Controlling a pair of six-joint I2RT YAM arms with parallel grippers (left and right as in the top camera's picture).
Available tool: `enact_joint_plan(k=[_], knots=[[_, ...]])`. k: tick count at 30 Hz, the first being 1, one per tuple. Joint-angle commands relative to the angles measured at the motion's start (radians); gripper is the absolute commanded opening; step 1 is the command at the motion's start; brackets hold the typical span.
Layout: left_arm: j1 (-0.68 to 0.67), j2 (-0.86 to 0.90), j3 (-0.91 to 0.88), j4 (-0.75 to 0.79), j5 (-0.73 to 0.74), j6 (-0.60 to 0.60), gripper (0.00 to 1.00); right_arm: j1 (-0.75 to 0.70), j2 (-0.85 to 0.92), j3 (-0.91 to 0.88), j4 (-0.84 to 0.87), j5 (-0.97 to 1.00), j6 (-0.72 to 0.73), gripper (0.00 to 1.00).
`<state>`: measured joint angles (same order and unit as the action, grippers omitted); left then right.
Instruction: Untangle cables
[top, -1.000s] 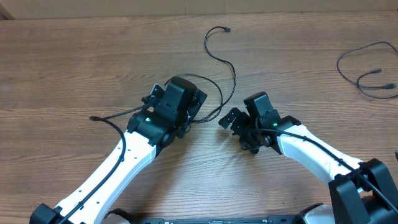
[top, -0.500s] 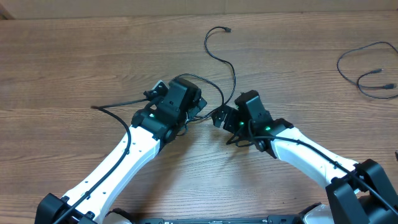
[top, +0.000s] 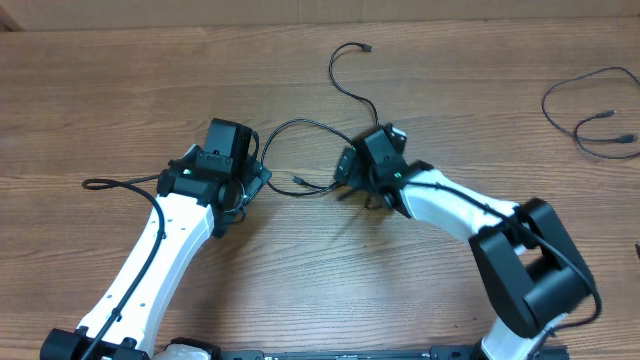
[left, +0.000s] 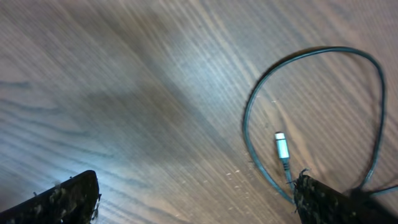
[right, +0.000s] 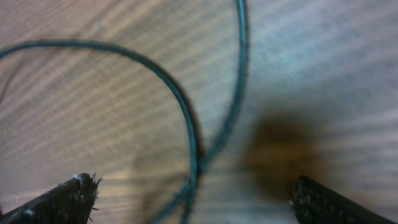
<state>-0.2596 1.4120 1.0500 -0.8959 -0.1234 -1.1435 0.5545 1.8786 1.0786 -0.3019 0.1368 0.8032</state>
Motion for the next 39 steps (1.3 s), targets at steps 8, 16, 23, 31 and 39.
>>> enact_joint_plan(k=[8,16,23,31,39], knots=[[0.005,-0.019,0.013,-0.016,0.009,0.022,1.00,0.084,0.140,0.097,-0.110,0.027,0.067,0.49],[0.004,-0.019,0.013,-0.019,0.009,0.022,1.00,0.085,0.192,0.100,-0.173,-0.094,0.057,0.04],[0.004,-0.019,0.013,-0.019,0.009,0.022,1.00,-0.141,0.066,0.166,-0.351,-0.014,-0.211,0.04],[0.004,-0.019,0.013,-0.018,0.009,0.022,1.00,-0.520,-0.010,0.357,-0.425,0.049,-0.547,0.04],[0.004,-0.019,0.013,-0.018,0.009,0.022,1.00,-0.722,0.019,0.368,-0.093,-0.026,-0.659,0.04]])
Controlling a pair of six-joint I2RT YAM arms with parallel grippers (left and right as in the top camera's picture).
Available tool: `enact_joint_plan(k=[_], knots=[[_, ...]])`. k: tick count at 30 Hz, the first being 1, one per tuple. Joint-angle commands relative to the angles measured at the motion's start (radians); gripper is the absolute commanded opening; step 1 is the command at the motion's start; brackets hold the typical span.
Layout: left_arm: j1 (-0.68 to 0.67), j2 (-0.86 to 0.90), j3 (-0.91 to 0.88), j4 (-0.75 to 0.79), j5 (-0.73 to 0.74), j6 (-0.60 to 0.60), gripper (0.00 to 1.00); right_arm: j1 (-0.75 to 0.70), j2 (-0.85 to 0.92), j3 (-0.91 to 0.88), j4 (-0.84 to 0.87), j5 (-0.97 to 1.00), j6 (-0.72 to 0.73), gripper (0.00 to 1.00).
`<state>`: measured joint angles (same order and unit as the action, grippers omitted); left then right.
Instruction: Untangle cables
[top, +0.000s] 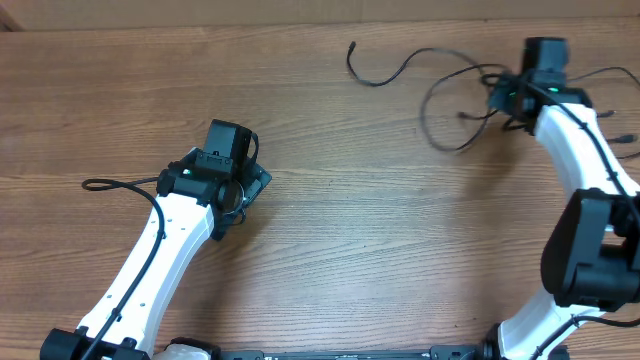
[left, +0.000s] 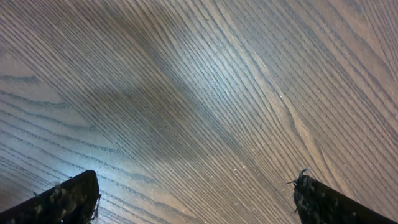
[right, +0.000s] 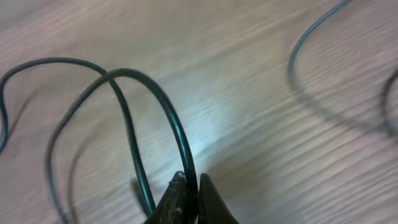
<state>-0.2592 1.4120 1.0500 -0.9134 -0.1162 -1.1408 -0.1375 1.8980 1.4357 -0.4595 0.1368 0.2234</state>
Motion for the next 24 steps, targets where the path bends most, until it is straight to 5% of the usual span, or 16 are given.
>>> enact_joint_plan(k=[1,7,8,11,12,13,24], knots=[[0.004,-0.019,0.013,0.000,0.002,0.019,0.99,-0.045,0.014,0.011,0.105,-0.026,-0.080,0.04],[0.004,-0.019,0.013,0.000,0.002,0.019,1.00,-0.094,0.135,0.011,0.269,-0.027,-0.084,0.04],[0.004,-0.019,0.013,0.000,0.002,0.019,0.99,-0.095,0.165,0.011,0.279,-0.027,-0.084,0.11],[0.004,-0.019,0.013,0.000,0.002,0.019,1.00,-0.092,0.184,0.011,0.269,-0.026,-0.084,0.49],[0.004,-0.019,0.013,0.000,0.002,0.019,1.00,-0.089,0.180,0.013,0.265,-0.026,-0.083,0.87],[0.004,-0.019,0.013,0.000,0.002,0.019,1.00,-0.088,0.169,0.018,0.255,-0.026,-0.083,1.00],[0.004,-0.019,0.013,0.001,0.002,0.019,0.99,-0.087,-0.227,0.181,-0.037,-0.027,-0.079,1.00]])
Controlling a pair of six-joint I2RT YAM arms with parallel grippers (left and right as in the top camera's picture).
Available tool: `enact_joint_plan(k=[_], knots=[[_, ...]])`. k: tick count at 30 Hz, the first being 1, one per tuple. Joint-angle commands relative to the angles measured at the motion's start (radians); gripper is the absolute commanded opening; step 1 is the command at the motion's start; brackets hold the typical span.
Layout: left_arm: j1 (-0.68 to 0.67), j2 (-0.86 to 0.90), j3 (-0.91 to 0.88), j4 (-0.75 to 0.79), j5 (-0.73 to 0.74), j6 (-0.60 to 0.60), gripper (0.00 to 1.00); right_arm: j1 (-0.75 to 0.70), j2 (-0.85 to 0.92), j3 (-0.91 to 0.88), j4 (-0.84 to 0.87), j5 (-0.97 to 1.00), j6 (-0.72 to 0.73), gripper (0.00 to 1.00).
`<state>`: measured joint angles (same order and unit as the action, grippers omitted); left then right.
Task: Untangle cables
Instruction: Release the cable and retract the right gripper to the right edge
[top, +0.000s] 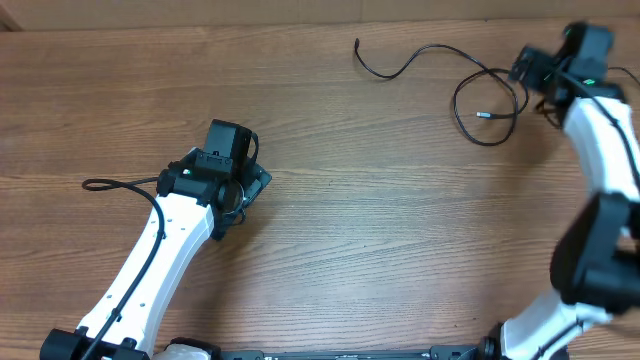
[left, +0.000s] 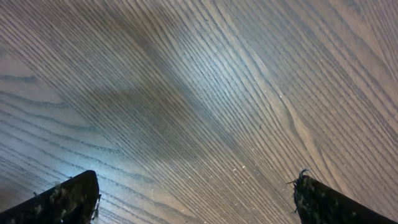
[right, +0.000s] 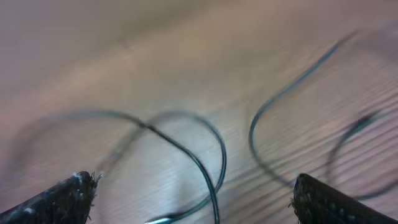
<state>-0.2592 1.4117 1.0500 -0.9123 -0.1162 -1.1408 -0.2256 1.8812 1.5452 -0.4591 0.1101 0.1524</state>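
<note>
A thin black cable (top: 420, 55) lies at the far right of the wooden table, running from a plug (top: 358, 43) into a loop (top: 487, 100) with a small silver-tipped end inside it. My right gripper (top: 528, 68) stands open just right of that loop. In the right wrist view the crossed loop (right: 208, 165) lies on the wood between the spread fingers of the right gripper (right: 193, 193), untouched. My left gripper (top: 245, 185) is at the table's left middle, and the left wrist view shows the left gripper (left: 196, 193) open over bare wood, with no cable in it.
A second dark cable (right: 283, 99) curves on the wood to the right of the loop in the right wrist view; the right arm hides it from overhead. A black lead (top: 100, 184) loops off the left arm. The table's far edge (top: 300, 24) runs along the top.
My right gripper was shut on the cable; now it is open, a little farther right, and the cable lies loose on the table. The left arm has not moved.
At first the cable lay mid-table between both open grippers, its silver plug in the left wrist view. Then my right gripper held it shut at the far right, gone from the left view. Now it lies there released.
</note>
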Motion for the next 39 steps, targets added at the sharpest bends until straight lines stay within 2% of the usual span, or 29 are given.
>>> enact_joint_plan(k=[1,6,10,14,20,24,31,39], knots=[[0.004,-0.019,0.013,0.000,0.002,0.019,1.00,0.001,-0.248,0.071,-0.052,0.000,0.000,1.00],[0.004,-0.019,0.013,0.000,0.002,0.019,1.00,0.011,-0.453,0.071,-0.130,-0.108,0.015,1.00],[0.004,-0.019,0.013,0.000,0.002,0.019,0.99,0.014,-0.612,0.071,-0.264,-0.184,0.026,1.00],[0.004,-0.019,0.013,0.000,0.002,0.019,1.00,0.014,-0.769,0.071,-0.412,-0.183,0.084,1.00],[0.004,-0.019,0.013,0.000,0.002,0.019,0.99,0.014,-0.954,0.071,-0.639,-0.183,0.087,1.00],[0.004,-0.019,0.013,0.000,0.002,0.019,0.99,0.014,-1.016,0.071,-0.756,-0.183,0.087,1.00],[0.004,-0.019,0.013,0.000,0.002,0.019,1.00,0.014,-1.024,0.071,-0.946,-0.183,0.087,1.00],[0.004,-0.019,0.013,0.000,0.002,0.019,1.00,0.014,-1.024,0.071,-1.074,-0.183,0.087,1.00]])
